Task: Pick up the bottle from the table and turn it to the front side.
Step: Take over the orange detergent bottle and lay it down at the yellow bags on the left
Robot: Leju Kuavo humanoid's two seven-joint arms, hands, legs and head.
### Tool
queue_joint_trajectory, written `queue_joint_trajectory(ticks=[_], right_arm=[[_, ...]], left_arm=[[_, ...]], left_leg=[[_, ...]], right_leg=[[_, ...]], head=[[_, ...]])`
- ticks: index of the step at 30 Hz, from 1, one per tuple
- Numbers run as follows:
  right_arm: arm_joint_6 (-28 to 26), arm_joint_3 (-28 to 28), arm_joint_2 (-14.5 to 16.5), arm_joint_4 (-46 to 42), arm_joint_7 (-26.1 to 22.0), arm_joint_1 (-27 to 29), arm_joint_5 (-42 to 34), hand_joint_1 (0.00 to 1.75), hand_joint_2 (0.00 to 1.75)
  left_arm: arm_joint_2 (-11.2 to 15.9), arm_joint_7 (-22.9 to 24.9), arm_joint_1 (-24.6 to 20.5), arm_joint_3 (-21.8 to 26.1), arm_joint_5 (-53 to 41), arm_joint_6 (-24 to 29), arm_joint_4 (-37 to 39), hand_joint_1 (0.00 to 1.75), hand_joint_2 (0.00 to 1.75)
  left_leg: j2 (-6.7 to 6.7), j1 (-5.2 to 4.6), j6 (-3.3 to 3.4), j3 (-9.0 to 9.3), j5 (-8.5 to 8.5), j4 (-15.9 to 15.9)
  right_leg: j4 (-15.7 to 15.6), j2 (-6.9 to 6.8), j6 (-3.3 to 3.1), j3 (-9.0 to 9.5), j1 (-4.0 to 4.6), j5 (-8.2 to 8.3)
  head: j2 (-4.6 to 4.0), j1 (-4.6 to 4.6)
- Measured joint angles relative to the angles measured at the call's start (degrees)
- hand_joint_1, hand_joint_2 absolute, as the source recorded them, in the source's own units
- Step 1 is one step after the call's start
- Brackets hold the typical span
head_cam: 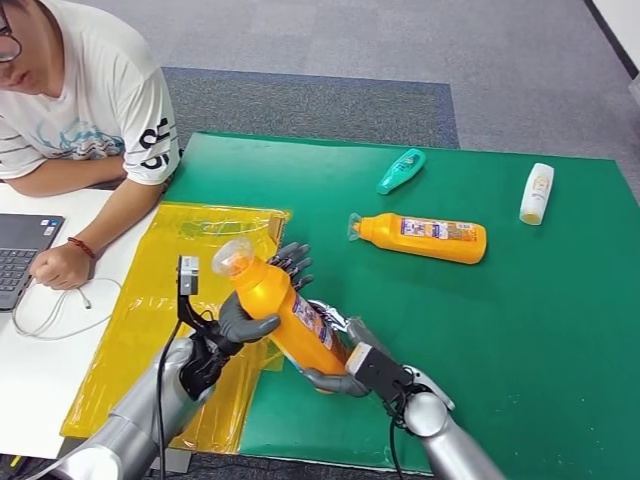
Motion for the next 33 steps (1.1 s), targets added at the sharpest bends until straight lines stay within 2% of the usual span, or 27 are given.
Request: queue_joint_trajectory(ticks=[3, 4, 7, 8, 26, 27, 30, 31, 33], right_arm=[[-0.10, 0.08, 0.00, 0.00, 0.06, -0.09, 0.21, 1.75, 1.75], [-0.14, 0.09, 0.00, 0.00, 0.10, -0.10, 0.28, 1.75, 1.75], [-0.52, 0.17, 0.00, 0.00, 0.26, -0.13, 0.58, 1.75, 1.75], [-0.77, 0.23, 0.00, 0.00, 0.35, -0.14, 0.75, 1.75, 1.75], [-2.40, 1.01, 0.00, 0.04, 0.78, 0.25, 2.05, 1.75, 1.75], [-2.44, 1.02, 0.00, 0.04, 0.78, 0.31, 2.07, 1.44, 1.75], [-2.50, 1.06, 0.00, 0.04, 0.79, 0.47, 2.16, 0.13, 1.75], [-2.51, 1.08, 0.00, 0.04, 0.79, 0.52, 2.22, 0.00, 1.75], [-2.51, 1.10, 0.00, 0.04, 0.79, 0.67, 2.34, 0.00, 1.75]], left_arm=[[-0.03, -0.01, -0.05, -0.07, 0.12, 0.11, 0.17, 0.00, 1.75], [-0.03, -0.02, -0.06, -0.08, 0.17, 0.14, 0.24, 0.07, 1.75], [-0.03, -0.04, -0.06, -0.08, 0.42, 0.25, 0.44, 1.37, 1.75], [-0.03, -0.05, -0.06, -0.08, 0.51, 0.33, 0.50, 1.75, 1.75], [-0.03, -0.95, 0.85, -0.08, 1.11, 1.58, 0.59, 1.75, 1.75], [-0.03, -0.97, 0.93, -0.08, 1.14, 1.60, 0.58, 1.75, 1.75], [-0.03, -1.04, 1.16, -0.07, 1.18, 1.66, 0.57, 1.75, 1.75], [-0.01, -1.05, 1.23, -0.05, 1.19, 1.73, 0.57, 1.75, 1.75], [0.04, -1.07, 1.35, 0.02, 1.19, 1.93, 0.57, 1.75, 1.75]], left_leg=[[0.00, 0.00, 0.00, 0.00, 0.00, 0.00], [0.00, 0.00, 0.00, 0.00, 0.00, 0.00], [0.00, 0.00, 0.00, 0.00, 0.00, 0.00], [0.00, 0.00, 0.00, 0.00, 0.00, 0.00], [0.00, 0.00, 0.00, -0.01, 0.00, 0.00], [0.00, 0.00, 0.00, -0.01, 0.00, 0.00], [0.00, 0.00, 0.00, -0.01, 0.00, 0.00], [0.00, 0.00, 0.00, -0.01, 0.00, 0.00], [0.00, 0.00, 0.00, -0.02, 0.00, 0.00]], right_leg=[[0.00, 0.00, 0.00, 0.00, 0.00, 0.00], [0.00, 0.00, 0.00, 0.00, 0.00, 0.00], [0.00, 0.00, 0.00, 0.00, 0.00, 0.00], [0.00, 0.00, 0.00, 0.00, 0.00, 0.00], [0.00, 0.00, 0.00, 0.00, 0.00, 0.00], [0.00, 0.00, 0.00, 0.00, 0.00, 0.00], [0.00, 0.00, 0.00, 0.00, 0.00, 0.00], [0.00, 0.00, 0.00, 0.00, 0.00, 0.00], [0.00, 0.00, 0.00, 0.00, 0.00, 0.00]], head=[[0.01, 0.00], [0.01, 0.01], [0.00, 0.00], [0.00, 0.00], [-0.01, 0.01], [0.00, 0.00], [0.00, 0.00], [-0.01, 0.00], [-0.01, 0.00]])
